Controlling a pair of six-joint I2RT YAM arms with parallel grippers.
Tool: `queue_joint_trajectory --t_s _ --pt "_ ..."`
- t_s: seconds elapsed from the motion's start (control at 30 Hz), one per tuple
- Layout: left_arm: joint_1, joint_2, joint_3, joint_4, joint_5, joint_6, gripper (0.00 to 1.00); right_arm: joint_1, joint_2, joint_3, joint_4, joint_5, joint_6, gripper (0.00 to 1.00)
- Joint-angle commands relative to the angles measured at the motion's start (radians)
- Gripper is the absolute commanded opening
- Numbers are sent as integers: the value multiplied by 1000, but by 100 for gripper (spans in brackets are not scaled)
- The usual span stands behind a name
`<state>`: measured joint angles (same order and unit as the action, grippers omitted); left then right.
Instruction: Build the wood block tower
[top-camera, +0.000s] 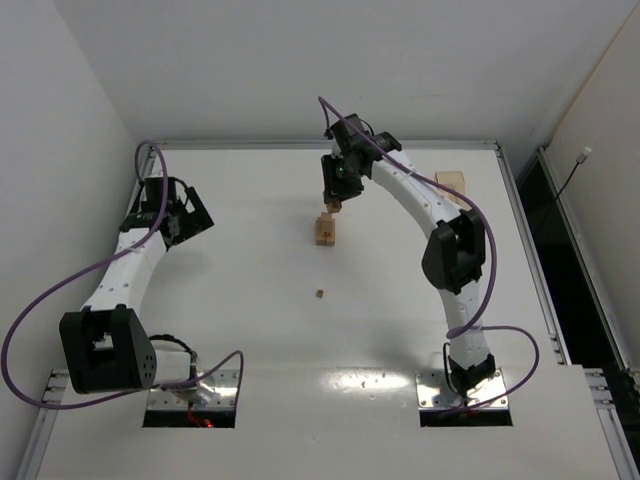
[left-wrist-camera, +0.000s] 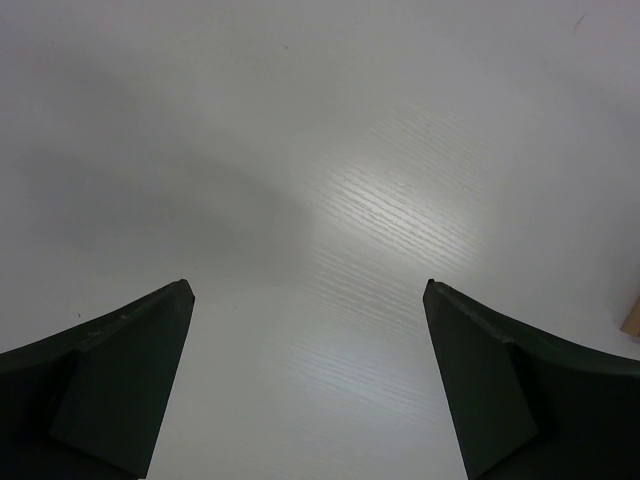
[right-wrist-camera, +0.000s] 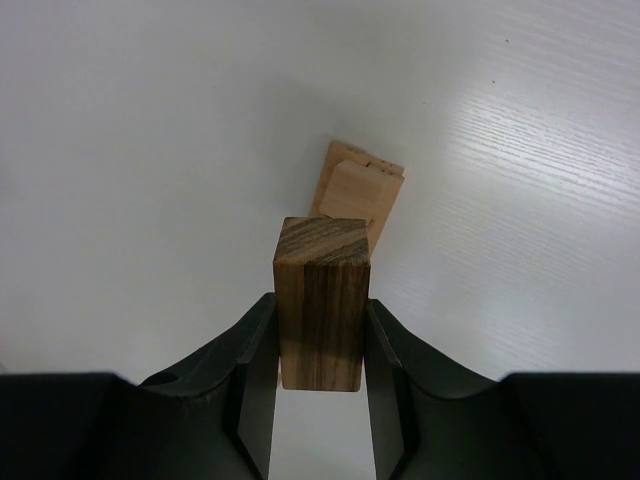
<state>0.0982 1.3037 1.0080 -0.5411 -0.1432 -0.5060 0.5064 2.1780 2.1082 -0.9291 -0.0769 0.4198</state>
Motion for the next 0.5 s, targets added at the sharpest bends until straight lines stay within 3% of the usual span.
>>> queue_joint_trajectory --t_s 0.0,0.47 --pt "11 -17 1 29 -9 -11 100 6 6 55 10 55 66 0" --pt "11 -17 -19 38 1 -11 100 34 29 29 1 77 135 0"
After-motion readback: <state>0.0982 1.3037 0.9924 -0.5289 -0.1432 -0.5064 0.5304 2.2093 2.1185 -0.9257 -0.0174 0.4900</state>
